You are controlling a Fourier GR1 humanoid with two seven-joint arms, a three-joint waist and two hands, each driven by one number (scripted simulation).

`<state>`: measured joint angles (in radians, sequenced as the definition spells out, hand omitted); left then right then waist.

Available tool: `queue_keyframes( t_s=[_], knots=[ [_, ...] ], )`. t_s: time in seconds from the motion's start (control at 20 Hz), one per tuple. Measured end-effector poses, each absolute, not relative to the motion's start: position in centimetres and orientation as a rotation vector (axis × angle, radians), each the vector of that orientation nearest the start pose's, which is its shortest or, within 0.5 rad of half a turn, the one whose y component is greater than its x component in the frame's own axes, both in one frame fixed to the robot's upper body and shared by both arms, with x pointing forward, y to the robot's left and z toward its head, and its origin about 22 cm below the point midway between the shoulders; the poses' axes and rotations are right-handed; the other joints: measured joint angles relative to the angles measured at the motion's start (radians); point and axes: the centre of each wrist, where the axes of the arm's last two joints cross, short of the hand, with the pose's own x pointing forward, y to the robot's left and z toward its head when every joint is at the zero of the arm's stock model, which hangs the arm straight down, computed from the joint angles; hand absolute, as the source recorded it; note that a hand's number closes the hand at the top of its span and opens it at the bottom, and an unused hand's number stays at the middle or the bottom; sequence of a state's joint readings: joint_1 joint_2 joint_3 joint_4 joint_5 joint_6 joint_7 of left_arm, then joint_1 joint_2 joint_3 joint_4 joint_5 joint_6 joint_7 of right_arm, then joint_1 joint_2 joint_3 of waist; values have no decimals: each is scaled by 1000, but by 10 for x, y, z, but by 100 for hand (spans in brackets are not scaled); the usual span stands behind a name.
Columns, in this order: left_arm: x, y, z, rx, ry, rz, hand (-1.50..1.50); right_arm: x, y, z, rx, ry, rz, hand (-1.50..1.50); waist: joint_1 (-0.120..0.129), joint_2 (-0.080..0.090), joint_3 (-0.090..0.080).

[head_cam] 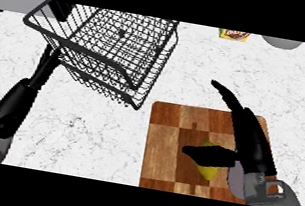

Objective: Pick the lemon from the cutting board and place it in the tiered basket

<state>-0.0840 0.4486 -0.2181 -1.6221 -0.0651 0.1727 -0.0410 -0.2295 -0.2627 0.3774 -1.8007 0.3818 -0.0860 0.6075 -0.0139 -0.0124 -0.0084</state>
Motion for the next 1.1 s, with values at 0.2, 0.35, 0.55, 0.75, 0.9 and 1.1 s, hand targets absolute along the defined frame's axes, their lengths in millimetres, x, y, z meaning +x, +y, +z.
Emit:
queue_keyframes(
  t_s=[0.2, 0.35, 0.55, 0.75, 0.9, 1.1],
  knots=[
    [253, 271, 47, 338, -1703, -475, 0, 247, -166, 118, -572, -1223, 814, -150, -6, -5, -2],
    [253, 268, 47, 333, -1707, -475, 0, 240, -155, 137, -655, -1124, 907, -150, -3, -4, -1],
    [252, 263, 47, 325, -1726, -486, 0, 234, -134, 151, -692, -1102, 943, -150, 7, -1, 1],
    [249, 259, 46, 315, -1736, -491, 0, 230, -111, 150, -697, -1093, 963, -150, 12, 2, 2],
    [250, 261, 48, 316, -1735, -495, 0, 233, -98, 146, -712, -1074, 974, -150, 12, 2, 3],
    [250, 263, 48, 309, -1743, -492, 0, 239, -85, 128, -752, -1004, 1009, -150, 12, 4, 3]
  ],
)
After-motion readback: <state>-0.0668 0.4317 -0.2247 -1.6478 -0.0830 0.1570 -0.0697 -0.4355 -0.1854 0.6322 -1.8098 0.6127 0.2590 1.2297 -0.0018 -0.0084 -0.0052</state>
